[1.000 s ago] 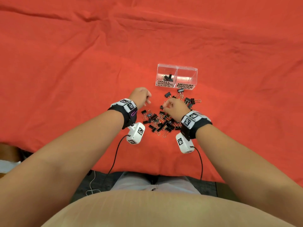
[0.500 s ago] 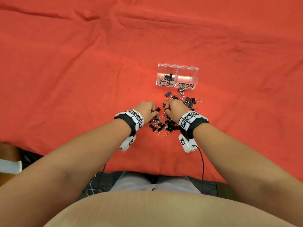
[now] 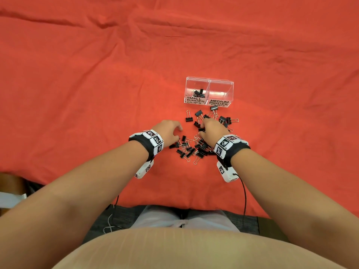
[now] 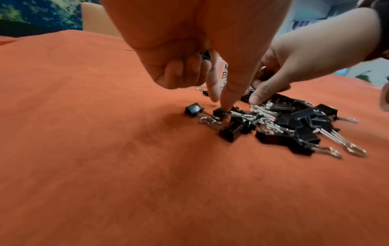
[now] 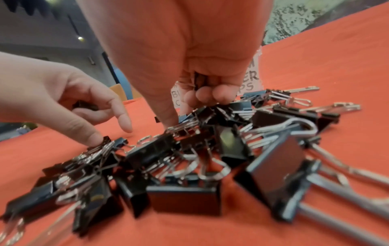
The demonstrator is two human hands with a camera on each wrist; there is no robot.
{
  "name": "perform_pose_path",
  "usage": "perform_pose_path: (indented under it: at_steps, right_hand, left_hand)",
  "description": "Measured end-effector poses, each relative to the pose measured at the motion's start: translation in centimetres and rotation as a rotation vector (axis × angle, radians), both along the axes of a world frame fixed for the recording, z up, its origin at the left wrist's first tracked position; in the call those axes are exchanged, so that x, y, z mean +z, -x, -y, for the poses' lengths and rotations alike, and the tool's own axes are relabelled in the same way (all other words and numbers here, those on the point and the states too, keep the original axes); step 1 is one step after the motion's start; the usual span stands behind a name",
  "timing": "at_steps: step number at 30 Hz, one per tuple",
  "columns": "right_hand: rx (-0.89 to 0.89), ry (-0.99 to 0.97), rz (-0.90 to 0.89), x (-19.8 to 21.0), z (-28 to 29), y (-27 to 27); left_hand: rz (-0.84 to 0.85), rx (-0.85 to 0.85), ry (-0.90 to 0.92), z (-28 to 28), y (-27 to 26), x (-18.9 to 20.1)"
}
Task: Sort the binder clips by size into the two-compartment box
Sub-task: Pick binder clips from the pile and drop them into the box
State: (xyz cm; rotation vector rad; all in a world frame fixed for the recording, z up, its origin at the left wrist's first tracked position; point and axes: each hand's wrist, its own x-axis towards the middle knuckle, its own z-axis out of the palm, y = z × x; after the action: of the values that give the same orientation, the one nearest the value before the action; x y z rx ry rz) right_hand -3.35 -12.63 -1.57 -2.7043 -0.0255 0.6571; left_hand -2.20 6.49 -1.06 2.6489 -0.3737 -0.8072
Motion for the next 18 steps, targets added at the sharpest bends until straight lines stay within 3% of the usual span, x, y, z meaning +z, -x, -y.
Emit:
perform_pose_path:
  at_steps: [6,14,18]
  right_hand:
    - [-0.145,-0.127,-0.051,0.4,0.1,-0.6]
    - [-0.445,-0.43,0.099,4.3,1.3,-6.2]
    - [-0.43,-0.425,0.205,5.6,0.3,-9.1]
  left_hand:
    - [0.055,-0.155,-0.064,-0.1,0.0,-0.2]
    - [0.069,-0.259,-0.09,-0.5,0.1,-0.3]
    - [0.042,-0.21,-0.055,-0.2,-0.1,-0.4]
